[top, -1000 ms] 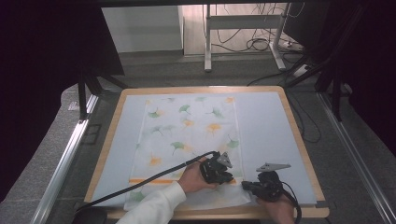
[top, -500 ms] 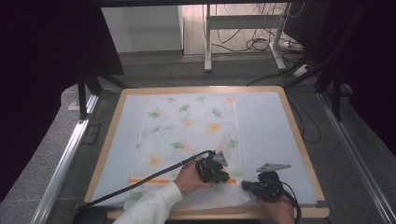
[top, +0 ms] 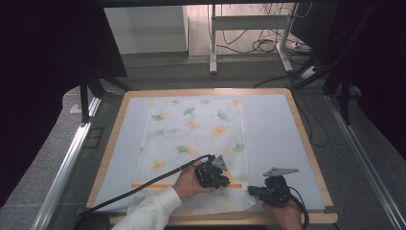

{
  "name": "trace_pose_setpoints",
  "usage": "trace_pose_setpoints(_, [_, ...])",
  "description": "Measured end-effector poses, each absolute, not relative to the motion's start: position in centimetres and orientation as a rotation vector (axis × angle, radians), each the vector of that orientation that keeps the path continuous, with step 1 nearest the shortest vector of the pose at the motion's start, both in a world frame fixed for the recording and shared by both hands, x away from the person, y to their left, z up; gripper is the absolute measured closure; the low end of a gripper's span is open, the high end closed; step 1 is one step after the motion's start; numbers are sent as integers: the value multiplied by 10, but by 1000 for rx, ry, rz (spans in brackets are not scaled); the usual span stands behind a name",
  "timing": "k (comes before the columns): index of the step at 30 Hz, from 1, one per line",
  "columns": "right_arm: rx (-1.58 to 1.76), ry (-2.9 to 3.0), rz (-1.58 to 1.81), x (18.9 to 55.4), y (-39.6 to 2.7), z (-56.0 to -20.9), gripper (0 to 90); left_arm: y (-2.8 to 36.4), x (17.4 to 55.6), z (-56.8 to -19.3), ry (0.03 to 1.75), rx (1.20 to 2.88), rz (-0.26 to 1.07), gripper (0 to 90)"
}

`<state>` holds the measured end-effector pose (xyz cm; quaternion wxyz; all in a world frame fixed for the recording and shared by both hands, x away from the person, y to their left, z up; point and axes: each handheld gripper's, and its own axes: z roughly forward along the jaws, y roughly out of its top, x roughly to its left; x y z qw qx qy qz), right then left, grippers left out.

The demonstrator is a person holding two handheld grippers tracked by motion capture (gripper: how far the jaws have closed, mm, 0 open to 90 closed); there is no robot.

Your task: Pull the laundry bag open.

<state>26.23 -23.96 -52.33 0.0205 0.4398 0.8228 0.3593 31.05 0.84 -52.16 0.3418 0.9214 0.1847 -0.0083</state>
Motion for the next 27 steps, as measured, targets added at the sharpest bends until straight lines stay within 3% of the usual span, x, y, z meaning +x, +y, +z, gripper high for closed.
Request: trace_pose_setpoints(27, [1355, 2549, 1115, 262, -239, -523, 899, 52, 303, -523, 544, 2394, -2, 846])
